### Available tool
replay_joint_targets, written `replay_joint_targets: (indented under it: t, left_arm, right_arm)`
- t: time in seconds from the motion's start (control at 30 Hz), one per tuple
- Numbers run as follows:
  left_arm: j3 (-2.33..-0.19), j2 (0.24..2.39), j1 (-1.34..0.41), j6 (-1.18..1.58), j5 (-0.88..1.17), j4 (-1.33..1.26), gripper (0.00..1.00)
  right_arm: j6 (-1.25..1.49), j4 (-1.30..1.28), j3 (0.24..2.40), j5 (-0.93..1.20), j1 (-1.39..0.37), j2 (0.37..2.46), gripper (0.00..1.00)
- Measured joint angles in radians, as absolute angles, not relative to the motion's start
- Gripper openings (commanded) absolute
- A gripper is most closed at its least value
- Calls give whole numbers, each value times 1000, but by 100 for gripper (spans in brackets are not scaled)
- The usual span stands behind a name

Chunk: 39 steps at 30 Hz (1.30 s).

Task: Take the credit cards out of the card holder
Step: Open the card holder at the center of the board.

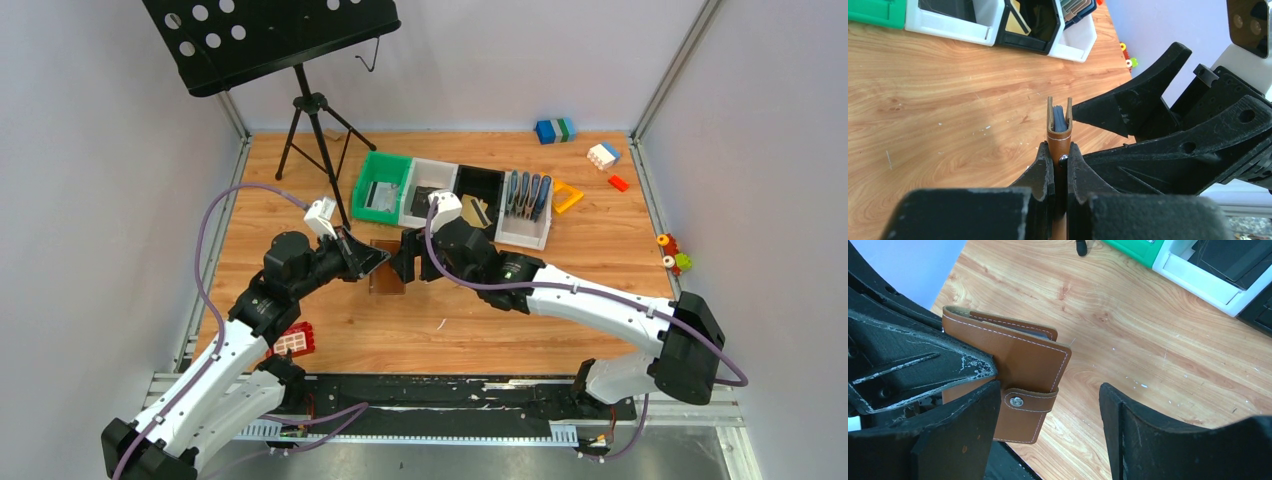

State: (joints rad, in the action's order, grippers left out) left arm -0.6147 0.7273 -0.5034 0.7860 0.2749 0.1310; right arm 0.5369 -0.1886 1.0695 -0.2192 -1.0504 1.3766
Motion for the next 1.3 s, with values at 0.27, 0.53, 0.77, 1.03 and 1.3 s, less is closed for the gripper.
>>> replay_joint_targets:
  t: [0.27, 0.53, 0.77, 1.03, 1.3]
  left_arm:
    - [-614, 727, -503, 786, 274, 131, 0]
    - [-614, 725, -505, 781, 257, 145, 0]
    - [-620, 719, -505, 723, 208, 186, 0]
    - [-638, 725, -505, 655, 198, 258, 0]
    - [-638, 742, -505, 680, 285, 247, 0]
  right_arm:
    - [539, -155, 1050, -141, -1046, 1377, 68]
    - [609, -233, 1059, -210, -1055, 1390, 54]
    - [717, -562, 1184, -518, -1073, 1481, 45]
    - [638, -659, 989, -668, -1019, 1307, 51]
    - [486, -55, 669, -189, -1024, 1054, 82]
